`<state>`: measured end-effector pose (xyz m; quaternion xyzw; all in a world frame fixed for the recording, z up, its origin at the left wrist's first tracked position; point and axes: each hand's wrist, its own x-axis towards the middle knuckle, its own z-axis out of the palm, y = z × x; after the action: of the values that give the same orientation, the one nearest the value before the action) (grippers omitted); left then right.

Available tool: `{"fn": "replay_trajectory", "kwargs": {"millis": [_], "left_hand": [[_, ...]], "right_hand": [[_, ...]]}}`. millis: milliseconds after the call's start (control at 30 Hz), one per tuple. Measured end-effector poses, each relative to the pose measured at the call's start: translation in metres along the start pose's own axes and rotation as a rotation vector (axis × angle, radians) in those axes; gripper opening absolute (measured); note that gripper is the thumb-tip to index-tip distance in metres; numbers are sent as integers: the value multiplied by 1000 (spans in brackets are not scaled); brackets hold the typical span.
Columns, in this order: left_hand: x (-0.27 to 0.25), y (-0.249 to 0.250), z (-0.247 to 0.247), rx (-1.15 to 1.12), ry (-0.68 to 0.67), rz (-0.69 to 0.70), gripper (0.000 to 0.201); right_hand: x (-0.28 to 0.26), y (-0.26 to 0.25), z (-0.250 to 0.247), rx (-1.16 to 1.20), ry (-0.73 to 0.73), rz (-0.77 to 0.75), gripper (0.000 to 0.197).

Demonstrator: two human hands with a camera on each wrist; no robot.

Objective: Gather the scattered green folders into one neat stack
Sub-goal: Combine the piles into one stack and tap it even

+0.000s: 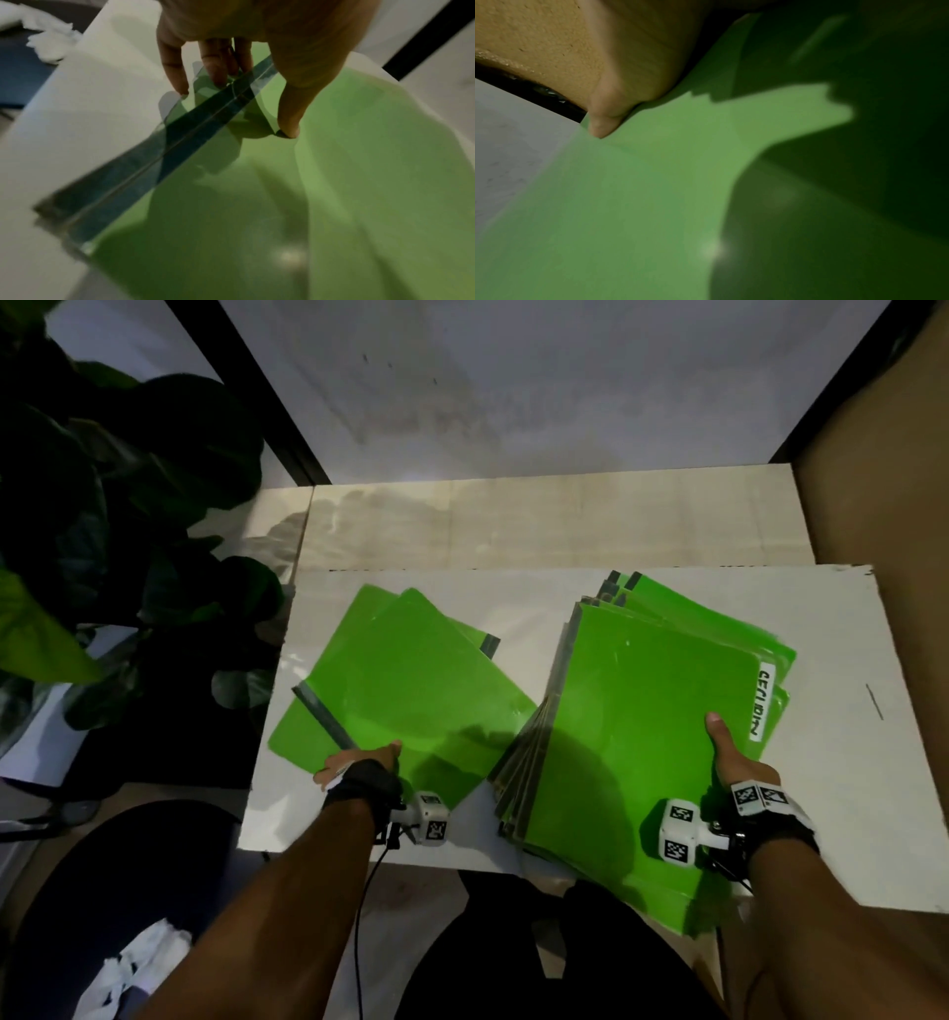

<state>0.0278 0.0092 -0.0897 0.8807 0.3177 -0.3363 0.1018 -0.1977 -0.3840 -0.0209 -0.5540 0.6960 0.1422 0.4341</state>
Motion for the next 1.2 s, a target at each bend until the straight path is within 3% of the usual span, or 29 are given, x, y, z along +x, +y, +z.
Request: {"fn": "replay_trajectory", "kwargs": {"millis": [133,167,233,300,433,533,600,700,767,833,867,967,1033,1100,1200], "left_hand": [[-26,10,-19,-364,-166,60,41],[-26,13,-22,-446,-127,64,32],[-36,24,-38,-513,42,130,43],[-40,37,-65,-519,179,324,57],[-27,69,-147,-389,361,798,36],[-38,104,-210,-102,392,1032,29],[-62,124,-233,342,398,1212,27],[-93,143,-213,1195,329,1519,39],[-98,141,-170,1608,233,1710,30],[-97,136,-133,1765,249,1910,16],[-92,136,-116,1806,207,1940,15],[-84,129,-65,1860,-84,1759,30],[-84,123,-42,1869,-176,1775,35],[-80,119,-32,1935,-219,1781,47],[-73,117,-37,1998,-190,1915,79]], "right_hand": [[-2,0,-2,-12,-5,-6,97],[-1,0,-2,-8,-1,-5,98],[-2,1,-1,2,-1,3,99],[-2,2,0,3,-1,9,102],[-4,1,-1,17,5,2,100],[-6,0,-1,25,10,5,99],[-4,1,-1,33,17,-1,99],[-2,2,0,36,23,-3,103],[0,2,0,43,30,-2,107],[2,2,0,46,33,1,110],[3,1,0,48,31,2,111],[3,1,0,55,34,3,111],[1,2,-1,61,41,0,110],[2,2,0,63,48,10,111],[3,1,1,44,52,10,114]]}}
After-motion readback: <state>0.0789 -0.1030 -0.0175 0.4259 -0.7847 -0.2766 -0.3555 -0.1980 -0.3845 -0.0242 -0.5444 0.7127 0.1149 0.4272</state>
